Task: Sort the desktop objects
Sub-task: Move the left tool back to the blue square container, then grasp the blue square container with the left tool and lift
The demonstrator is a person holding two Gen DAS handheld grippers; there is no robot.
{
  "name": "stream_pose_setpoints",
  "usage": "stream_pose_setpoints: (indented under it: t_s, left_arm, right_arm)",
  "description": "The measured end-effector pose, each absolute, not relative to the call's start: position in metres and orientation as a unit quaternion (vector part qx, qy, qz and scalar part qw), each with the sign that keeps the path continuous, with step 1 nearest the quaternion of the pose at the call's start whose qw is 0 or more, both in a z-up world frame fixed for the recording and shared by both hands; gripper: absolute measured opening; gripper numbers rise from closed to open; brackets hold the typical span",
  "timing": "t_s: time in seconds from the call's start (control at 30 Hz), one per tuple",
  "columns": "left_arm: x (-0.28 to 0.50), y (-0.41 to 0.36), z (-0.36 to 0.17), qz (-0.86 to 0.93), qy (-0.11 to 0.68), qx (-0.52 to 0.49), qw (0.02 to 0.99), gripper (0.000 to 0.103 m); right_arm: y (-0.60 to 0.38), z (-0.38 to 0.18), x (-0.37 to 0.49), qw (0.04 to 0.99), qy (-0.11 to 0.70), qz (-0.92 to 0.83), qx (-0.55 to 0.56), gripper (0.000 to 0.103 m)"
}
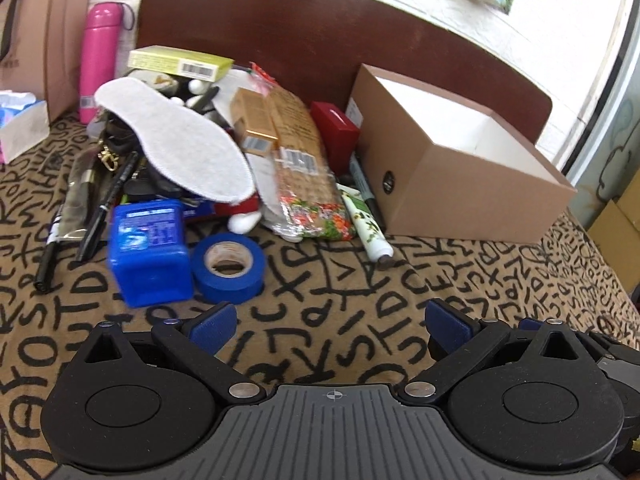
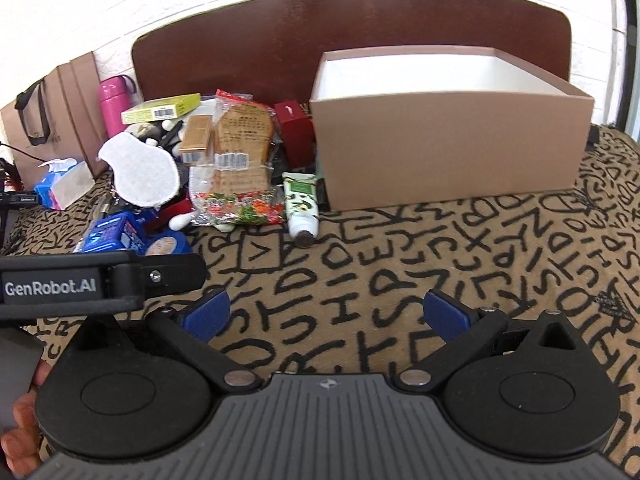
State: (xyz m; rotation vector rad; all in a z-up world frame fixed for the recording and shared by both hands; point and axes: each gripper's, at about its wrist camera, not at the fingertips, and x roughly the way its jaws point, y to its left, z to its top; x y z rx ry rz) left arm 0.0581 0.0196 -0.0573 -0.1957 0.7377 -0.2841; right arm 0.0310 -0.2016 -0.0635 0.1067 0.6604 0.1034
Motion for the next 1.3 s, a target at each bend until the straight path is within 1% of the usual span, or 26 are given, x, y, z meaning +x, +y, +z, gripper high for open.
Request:
stream_pose_setpoints:
  t_s: [0.37, 0.73, 0.87, 0.93, 1.03, 1.23, 1.3]
  left_arm:
    - [0.061, 0.077, -0.060, -0.100, 0.349, -0.131, 0.922, 0.103]
    - [0.076, 0.105, -0.063, -0.096, 0.344, -0.137, 0.924, 0.103]
    - [0.083, 0.113, -0.067, -0.100, 0.348, -0.143, 0.921, 0.100]
    - [0.087, 0.117, -0.068, -0.102, 0.351, -0.146, 0.919, 0.098]
    - [0.092, 0.122, -0.070, -0.107, 0.354, -0.150, 0.917, 0.097]
    - [0.101, 0.133, -0.072, -0.121, 0.358, -0.171, 0.910, 0.097]
    - [0.106, 0.133, -0.073, -0.124, 0.361, -0.164, 0.909, 0.095]
  right_arm:
    - [-0.160, -0.072, 0.041, 0.938, 0.323, 0.119, 0.027, 0.102]
    - [-0.125, -0.077, 0.054, 0.925, 0.328, 0.191, 0.016, 0.102]
    - [-0.109, -0.076, 0.057, 0.923, 0.317, 0.217, 0.002, 0.102]
    - [-0.099, -0.075, 0.059, 0.924, 0.308, 0.225, -0.014, 0.102]
    - [-0.087, -0.074, 0.063, 0.925, 0.293, 0.239, -0.029, 0.100]
    - [-0.066, -0.077, 0.075, 0.921, 0.284, 0.261, -0.055, 0.093]
    - [-0.059, -0.078, 0.078, 0.919, 0.280, 0.269, -0.065, 0.091]
